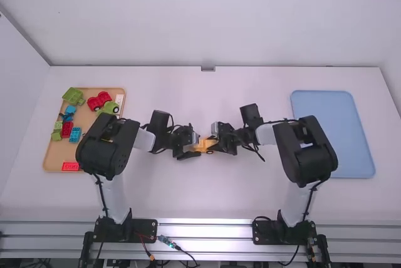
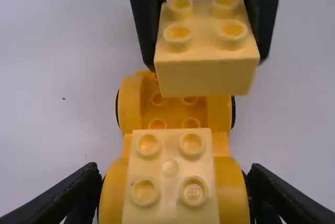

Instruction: Assemble lego blocks to make yellow taxi

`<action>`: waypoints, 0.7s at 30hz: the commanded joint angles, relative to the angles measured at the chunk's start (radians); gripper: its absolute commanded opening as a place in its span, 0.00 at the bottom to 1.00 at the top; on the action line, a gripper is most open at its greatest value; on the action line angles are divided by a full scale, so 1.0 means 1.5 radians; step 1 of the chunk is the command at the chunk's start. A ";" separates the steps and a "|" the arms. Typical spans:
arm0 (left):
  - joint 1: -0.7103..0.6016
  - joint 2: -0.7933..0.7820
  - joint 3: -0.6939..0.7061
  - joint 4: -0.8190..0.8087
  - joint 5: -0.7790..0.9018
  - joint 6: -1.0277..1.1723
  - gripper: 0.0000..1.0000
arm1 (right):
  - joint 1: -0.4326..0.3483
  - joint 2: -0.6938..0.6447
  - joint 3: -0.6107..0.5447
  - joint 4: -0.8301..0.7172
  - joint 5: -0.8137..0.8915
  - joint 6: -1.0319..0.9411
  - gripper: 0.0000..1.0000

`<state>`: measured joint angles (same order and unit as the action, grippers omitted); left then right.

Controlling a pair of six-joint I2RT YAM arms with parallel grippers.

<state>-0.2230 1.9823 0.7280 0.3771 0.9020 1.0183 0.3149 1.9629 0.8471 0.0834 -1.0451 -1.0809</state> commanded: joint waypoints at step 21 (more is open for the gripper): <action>-0.009 0.006 -0.008 0.000 0.036 0.004 0.68 | -0.010 0.044 -0.002 0.091 -0.003 0.047 0.00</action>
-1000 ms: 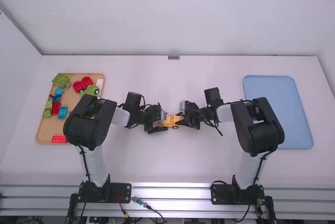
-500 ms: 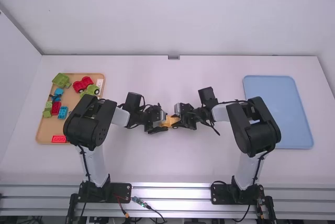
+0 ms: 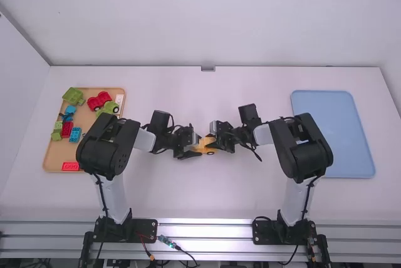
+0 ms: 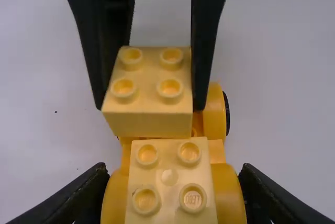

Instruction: Assemble lego blocks to make yellow taxi

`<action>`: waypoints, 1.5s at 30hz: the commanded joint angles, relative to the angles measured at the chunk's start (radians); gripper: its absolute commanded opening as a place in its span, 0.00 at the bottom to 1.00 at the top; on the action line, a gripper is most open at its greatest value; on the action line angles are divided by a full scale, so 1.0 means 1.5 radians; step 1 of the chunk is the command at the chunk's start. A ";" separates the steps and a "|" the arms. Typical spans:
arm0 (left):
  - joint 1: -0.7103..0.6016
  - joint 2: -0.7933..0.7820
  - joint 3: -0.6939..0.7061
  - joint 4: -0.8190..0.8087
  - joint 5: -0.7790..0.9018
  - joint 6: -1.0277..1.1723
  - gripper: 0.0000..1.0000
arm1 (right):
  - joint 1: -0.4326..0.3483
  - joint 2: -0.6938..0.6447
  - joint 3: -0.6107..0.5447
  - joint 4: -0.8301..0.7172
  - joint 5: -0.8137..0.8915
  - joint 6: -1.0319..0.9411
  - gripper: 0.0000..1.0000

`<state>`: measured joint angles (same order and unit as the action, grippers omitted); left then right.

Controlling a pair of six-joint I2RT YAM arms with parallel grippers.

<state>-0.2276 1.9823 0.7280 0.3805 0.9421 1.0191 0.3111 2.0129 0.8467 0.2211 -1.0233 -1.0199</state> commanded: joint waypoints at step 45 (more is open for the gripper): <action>-0.002 0.112 -0.063 0.338 0.011 -0.232 0.83 | -0.013 0.010 0.018 -0.058 -0.012 -0.024 0.00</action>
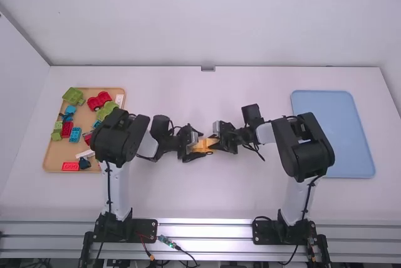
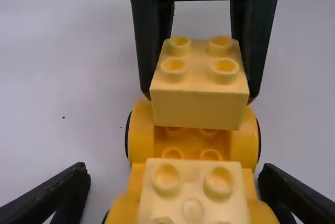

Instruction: Assemble lego blocks to make yellow taxi

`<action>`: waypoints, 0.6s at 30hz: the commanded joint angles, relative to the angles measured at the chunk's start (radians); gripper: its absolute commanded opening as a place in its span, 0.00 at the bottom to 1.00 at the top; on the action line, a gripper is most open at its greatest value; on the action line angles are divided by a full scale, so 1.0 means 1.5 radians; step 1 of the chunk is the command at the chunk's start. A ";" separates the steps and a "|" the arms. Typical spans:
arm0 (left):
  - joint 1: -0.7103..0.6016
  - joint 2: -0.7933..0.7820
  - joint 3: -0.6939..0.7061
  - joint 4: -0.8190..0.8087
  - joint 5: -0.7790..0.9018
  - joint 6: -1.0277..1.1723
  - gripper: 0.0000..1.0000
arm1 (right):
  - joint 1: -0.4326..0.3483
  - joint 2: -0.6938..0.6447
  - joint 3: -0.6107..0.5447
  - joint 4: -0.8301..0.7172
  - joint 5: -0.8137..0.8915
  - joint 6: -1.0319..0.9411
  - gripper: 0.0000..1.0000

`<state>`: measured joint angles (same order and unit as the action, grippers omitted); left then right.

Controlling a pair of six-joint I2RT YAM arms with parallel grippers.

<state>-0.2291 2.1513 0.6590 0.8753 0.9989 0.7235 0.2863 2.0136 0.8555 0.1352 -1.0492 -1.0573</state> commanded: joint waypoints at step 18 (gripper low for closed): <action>-0.008 0.000 0.046 -0.127 0.008 0.020 0.59 | 0.012 0.010 0.019 -0.008 0.012 -0.013 0.00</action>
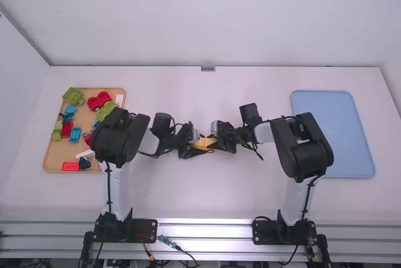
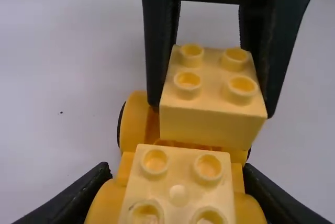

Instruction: Assemble lego blocks to make yellow taxi

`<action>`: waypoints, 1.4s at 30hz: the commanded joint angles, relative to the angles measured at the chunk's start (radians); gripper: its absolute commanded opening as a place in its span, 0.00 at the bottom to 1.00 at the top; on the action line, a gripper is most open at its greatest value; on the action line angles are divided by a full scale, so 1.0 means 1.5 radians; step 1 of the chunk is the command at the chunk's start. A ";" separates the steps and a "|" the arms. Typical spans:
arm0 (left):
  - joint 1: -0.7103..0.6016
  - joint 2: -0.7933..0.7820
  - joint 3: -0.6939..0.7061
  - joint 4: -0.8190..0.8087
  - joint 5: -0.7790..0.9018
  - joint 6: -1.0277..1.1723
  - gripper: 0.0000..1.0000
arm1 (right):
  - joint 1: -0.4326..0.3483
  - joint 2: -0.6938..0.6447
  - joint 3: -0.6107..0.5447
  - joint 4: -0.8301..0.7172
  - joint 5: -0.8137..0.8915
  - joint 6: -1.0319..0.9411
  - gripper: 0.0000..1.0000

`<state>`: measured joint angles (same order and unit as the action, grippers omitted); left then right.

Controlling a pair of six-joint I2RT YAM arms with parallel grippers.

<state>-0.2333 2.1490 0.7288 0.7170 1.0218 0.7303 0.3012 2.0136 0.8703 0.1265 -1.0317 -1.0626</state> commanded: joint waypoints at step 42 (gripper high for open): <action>-0.007 0.001 -0.002 -0.051 -0.047 0.023 0.45 | 0.027 0.029 0.010 -0.020 0.025 -0.012 0.00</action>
<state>-0.2348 2.1372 0.7269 0.6666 1.0286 0.7868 0.3225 2.0315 0.8825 0.1120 -0.9997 -1.0756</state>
